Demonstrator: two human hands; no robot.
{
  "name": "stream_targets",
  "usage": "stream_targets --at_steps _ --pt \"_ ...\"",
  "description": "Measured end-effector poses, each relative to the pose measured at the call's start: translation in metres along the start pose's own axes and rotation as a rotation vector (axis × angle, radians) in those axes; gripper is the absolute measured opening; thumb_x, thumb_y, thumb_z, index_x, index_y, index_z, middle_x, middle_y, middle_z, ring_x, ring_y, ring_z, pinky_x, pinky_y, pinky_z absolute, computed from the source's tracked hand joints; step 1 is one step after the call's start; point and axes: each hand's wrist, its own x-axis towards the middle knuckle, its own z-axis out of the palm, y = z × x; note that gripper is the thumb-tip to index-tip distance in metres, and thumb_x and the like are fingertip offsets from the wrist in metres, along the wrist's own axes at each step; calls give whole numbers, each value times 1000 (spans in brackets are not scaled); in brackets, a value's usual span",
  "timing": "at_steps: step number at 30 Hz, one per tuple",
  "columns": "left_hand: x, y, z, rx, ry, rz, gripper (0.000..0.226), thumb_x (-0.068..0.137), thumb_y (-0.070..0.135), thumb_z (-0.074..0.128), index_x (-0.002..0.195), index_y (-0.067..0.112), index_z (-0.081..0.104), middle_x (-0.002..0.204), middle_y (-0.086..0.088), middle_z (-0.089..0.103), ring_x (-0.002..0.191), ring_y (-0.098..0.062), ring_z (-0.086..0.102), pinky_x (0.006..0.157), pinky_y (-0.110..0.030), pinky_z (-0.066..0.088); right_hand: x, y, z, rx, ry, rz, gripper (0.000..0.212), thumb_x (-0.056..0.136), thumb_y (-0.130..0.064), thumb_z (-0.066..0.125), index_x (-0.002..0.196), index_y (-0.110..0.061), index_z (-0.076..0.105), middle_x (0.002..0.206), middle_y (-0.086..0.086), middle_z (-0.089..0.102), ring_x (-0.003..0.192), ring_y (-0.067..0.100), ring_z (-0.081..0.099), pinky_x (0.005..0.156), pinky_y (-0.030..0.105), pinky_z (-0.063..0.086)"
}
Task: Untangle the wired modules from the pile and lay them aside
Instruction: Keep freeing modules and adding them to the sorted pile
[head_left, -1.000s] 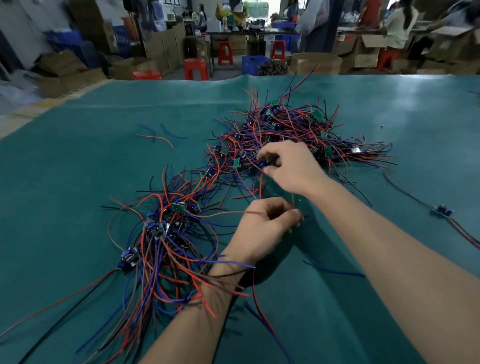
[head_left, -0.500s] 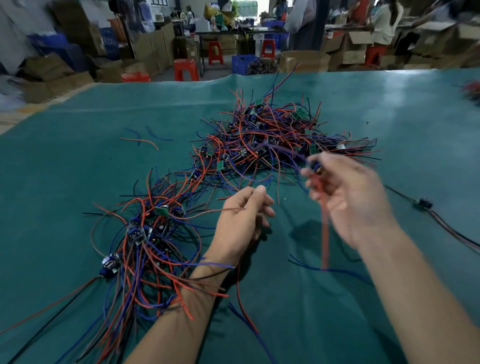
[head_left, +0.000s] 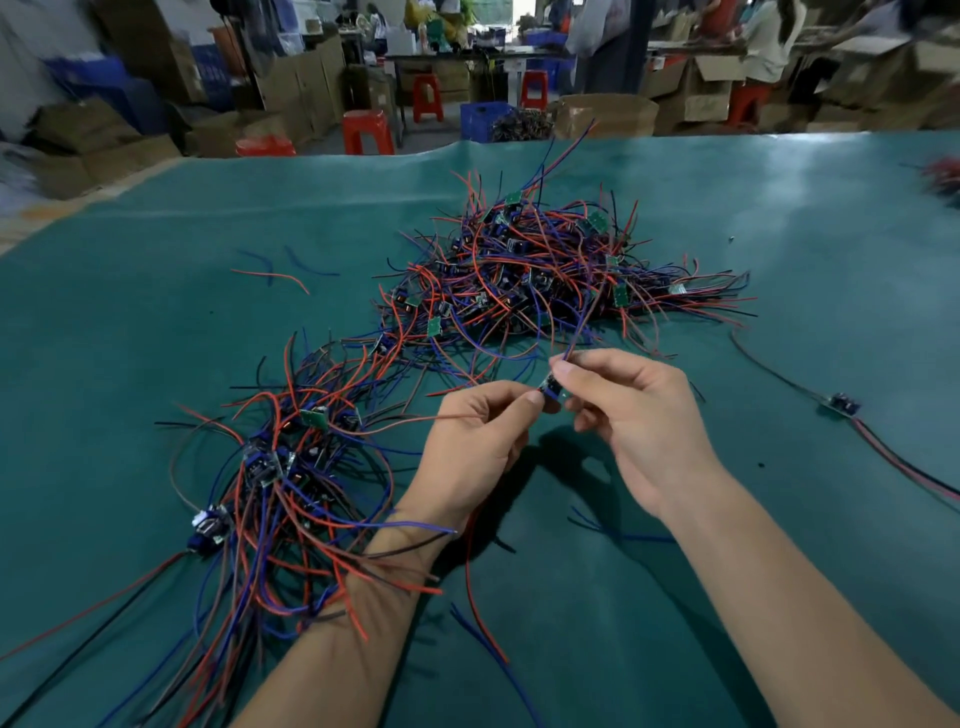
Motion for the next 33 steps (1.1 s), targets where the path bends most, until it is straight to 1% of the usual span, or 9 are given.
stream_targets --at_steps 9,12,16,19,23,25,28,30,33 --pt "-2 2 -1 69 -132 1 25 101 11 55 81 11 70 42 13 27 37 -2 16 38 -15 12 12 1 -19 -267 118 -164 23 88 -14 78 66 -19 73 63 1 60 64 16 52 51 24 43" --pt "-2 1 -2 86 -154 -9 24 100 13 57 82 11 71 44 10 25 38 -3 16 39 -16 11 20 -2 -33 -288 263 -242 22 90 -15 77 68 -19 71 62 -3 59 59 11 49 51 26 44" --pt "-2 1 -2 116 -199 -9 22 100 11 57 84 10 72 47 6 28 39 -4 18 40 -16 13 29 -11 -56 -288 488 -347 21 89 -17 75 72 -27 69 59 -19 62 56 0 50 62 30 47" --pt "-2 0 -2 119 -210 -9 22 100 10 56 85 10 72 44 11 30 38 -3 20 40 -15 15 33 -12 -67 -242 671 -372 9 91 -21 72 83 -23 70 72 -8 66 64 7 57 68 38 51" --pt "-1 1 -2 77 -134 -5 23 103 11 52 87 9 69 43 9 27 37 -4 18 39 -17 13 33 -11 -72 -53 824 -267 14 96 -18 63 82 -22 64 77 0 67 52 8 55 50 27 45" --pt "0 2 -1 48 -106 -5 22 104 10 50 90 6 66 41 8 28 35 -3 19 38 -17 14 29 -10 -65 -42 666 -107 17 96 -16 64 79 -17 67 70 -1 68 49 10 52 43 25 39" --pt "0 2 0 21 -82 -5 20 104 9 49 96 -2 64 40 6 31 32 -2 23 36 -14 18 18 -4 -40 -182 152 66 17 92 -22 72 79 -11 75 73 4 73 55 14 59 43 24 41" --pt "-1 2 1 -10 -84 -16 19 104 9 49 96 -1 63 40 6 34 32 -3 26 36 -14 21 10 4 -25 -276 -103 50 20 89 -33 76 79 -15 78 76 4 73 62 13 61 46 25 44" --pt "-1 3 0 42 -115 -16 21 104 10 49 91 7 65 42 1 44 35 -7 32 39 -15 27 8 11 -18 -384 -114 -153 27 81 -36 79 76 -10 73 69 13 66 64 14 56 52 28 45"
